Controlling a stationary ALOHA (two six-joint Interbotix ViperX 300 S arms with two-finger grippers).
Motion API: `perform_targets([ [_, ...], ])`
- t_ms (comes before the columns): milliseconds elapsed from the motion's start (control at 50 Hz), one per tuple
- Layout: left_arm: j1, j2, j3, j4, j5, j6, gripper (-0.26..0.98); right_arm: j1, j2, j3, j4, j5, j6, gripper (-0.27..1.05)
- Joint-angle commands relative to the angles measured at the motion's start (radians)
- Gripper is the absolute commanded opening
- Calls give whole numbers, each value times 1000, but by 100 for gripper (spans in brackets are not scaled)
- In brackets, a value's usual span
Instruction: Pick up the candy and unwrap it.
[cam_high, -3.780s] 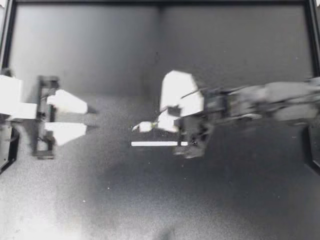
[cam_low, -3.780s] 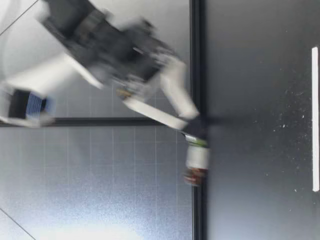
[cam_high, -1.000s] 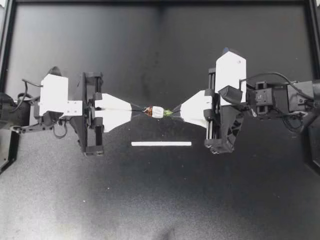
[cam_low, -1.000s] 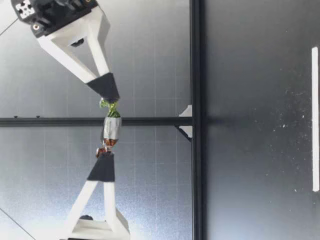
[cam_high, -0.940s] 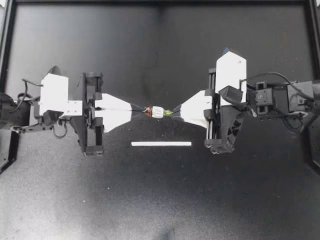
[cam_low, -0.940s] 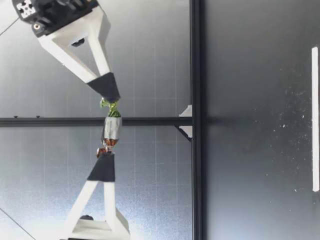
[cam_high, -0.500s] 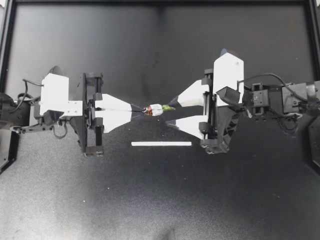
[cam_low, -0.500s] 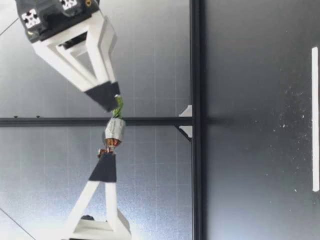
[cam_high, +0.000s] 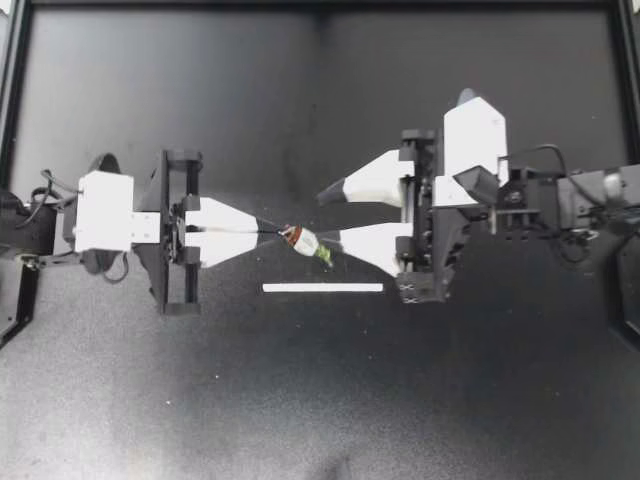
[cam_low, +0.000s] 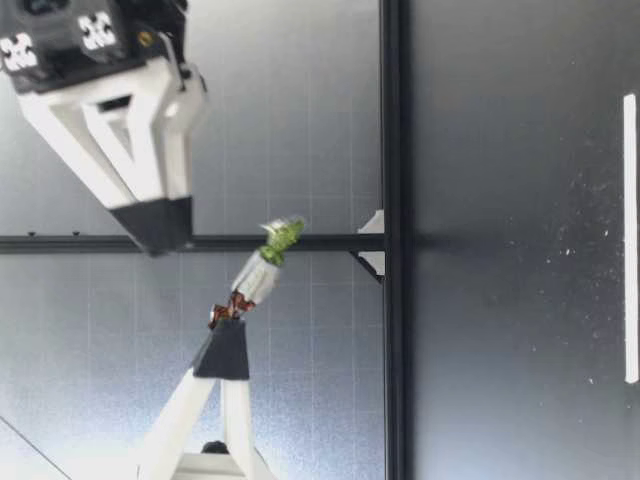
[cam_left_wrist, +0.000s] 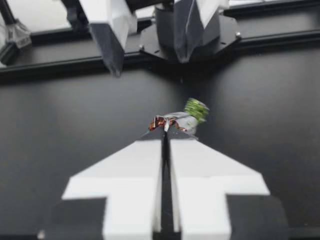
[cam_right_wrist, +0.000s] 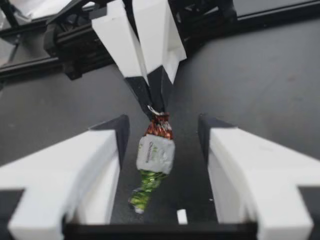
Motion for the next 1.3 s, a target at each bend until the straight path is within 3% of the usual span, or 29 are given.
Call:
perform_targets([
  [0,-2,-18,-20,3,-9,11,-16,-3,6,-17,2,-35,21,57],
  [660,-2,-25,-26,-9,-3,5,-16,12,80,-44,-6,-40,106,52],
  [800,-2,-25,-28,-9,-3,5,-16,12,81,-52,-6,2,104,35],
  [1040,-2,-25,-15,-15,-2,2,-16,12,69,-52,-8,8,97,-11],
  [1140,-2,-25,-9,-25,-3,-2,-16,12,71,-52,-12,9,97,-19],
  [1280,-2,-25,2,-28,2,-11,-15,12,67,-51,-25,12,97,-19],
])
